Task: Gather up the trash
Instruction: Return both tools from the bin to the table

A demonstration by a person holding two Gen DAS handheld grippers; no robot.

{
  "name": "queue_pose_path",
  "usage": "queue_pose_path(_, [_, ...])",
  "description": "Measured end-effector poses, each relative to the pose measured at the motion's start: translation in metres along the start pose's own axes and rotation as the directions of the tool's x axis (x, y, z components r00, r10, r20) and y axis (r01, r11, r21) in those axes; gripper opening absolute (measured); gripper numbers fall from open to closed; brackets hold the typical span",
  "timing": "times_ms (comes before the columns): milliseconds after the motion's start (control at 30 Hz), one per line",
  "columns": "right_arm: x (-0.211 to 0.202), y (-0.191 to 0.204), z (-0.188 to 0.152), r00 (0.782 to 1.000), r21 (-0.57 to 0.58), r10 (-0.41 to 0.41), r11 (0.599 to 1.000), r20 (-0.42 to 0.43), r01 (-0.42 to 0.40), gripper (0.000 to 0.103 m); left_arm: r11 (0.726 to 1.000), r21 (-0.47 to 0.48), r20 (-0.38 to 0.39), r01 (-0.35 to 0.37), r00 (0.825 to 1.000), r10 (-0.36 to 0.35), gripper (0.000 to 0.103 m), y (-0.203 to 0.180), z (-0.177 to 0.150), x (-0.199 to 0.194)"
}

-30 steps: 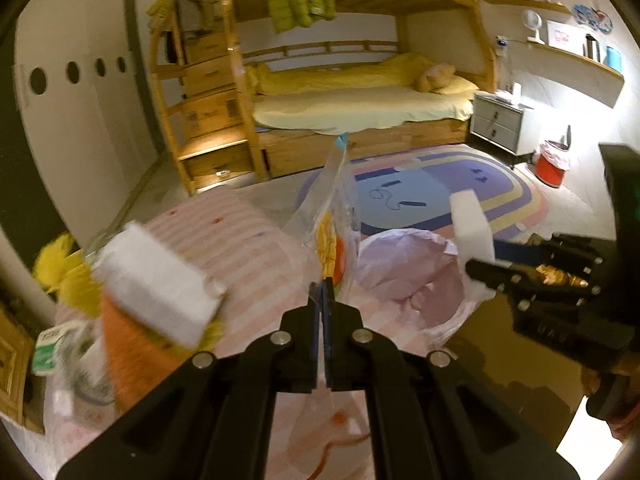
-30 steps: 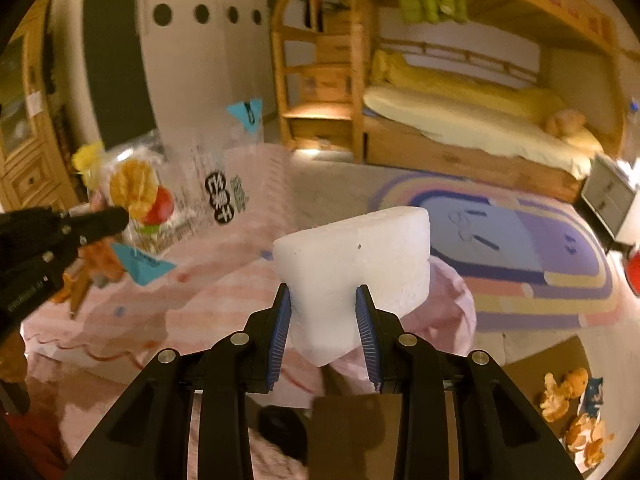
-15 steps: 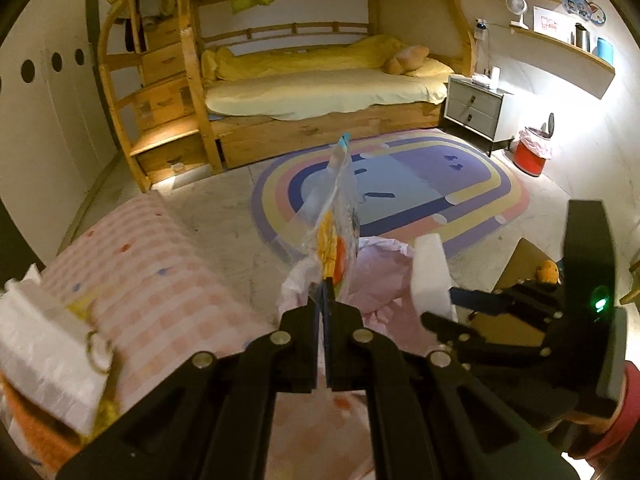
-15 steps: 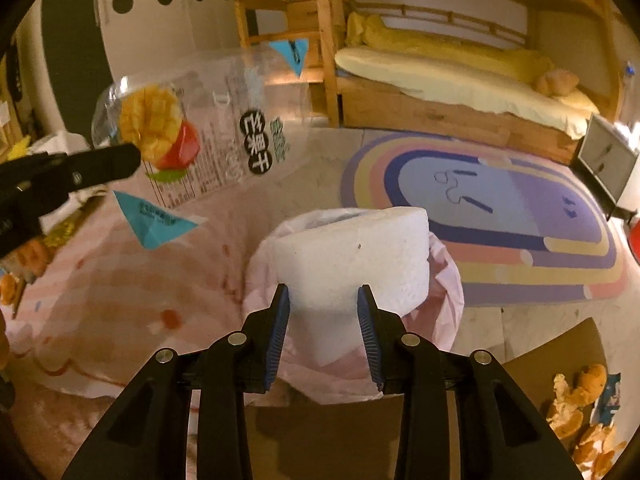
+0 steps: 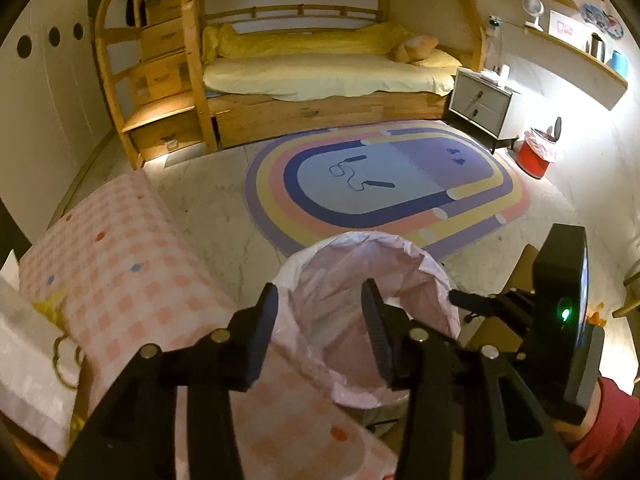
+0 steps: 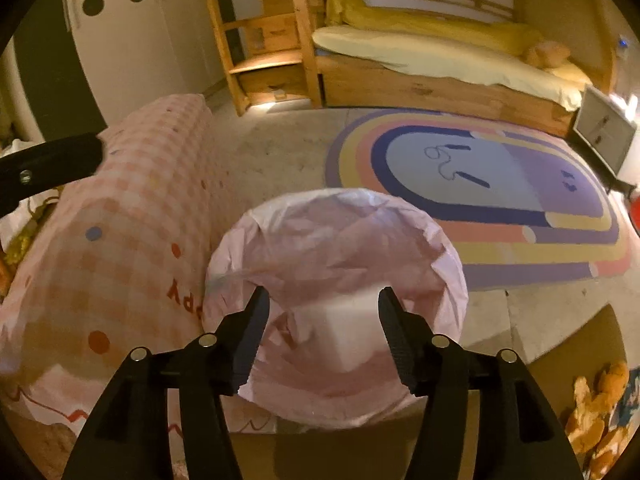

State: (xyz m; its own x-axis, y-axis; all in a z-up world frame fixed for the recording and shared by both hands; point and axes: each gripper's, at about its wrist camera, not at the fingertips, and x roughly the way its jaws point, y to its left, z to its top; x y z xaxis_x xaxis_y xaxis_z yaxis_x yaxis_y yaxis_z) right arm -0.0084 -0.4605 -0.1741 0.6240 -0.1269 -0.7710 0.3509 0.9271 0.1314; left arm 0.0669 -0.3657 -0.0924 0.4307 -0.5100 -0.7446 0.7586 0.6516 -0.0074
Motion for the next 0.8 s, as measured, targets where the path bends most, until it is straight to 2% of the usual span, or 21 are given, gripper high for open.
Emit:
queue_pose_path(167, [-0.046,0.000,-0.003,0.998,0.092,0.039,0.995,0.046,-0.043,0.058,0.998,0.001,0.029,-0.058,0.998,0.057,0.044,0.015,-0.018,-0.042])
queue_pose_path(300, [-0.081,0.019,0.005,0.994,0.092,0.058,0.993,0.096,-0.067,0.058,0.995,0.005,0.045,-0.099,0.994,0.099,0.044,0.028,-0.039,-0.081])
queue_pose_path(367, [-0.096,0.035,0.010,0.989,0.085,0.095,0.991,0.110,-0.104,0.058,0.994,-0.003,0.053,-0.112,0.992,0.112,0.045,0.035,-0.045,-0.098])
queue_pose_path(600, [-0.144,0.119,0.021,0.972,-0.095,0.167,0.984,0.166,-0.153,0.058,0.983,-0.085,0.081,-0.163,0.982,0.170,0.055,0.071,-0.077,-0.160])
queue_pose_path(800, [-0.161,0.188,0.012,0.961,-0.247,0.232,0.950,0.152,-0.190,0.058,0.951,-0.200,0.064,-0.236,0.965,0.253,0.062,0.117,-0.118,-0.199])
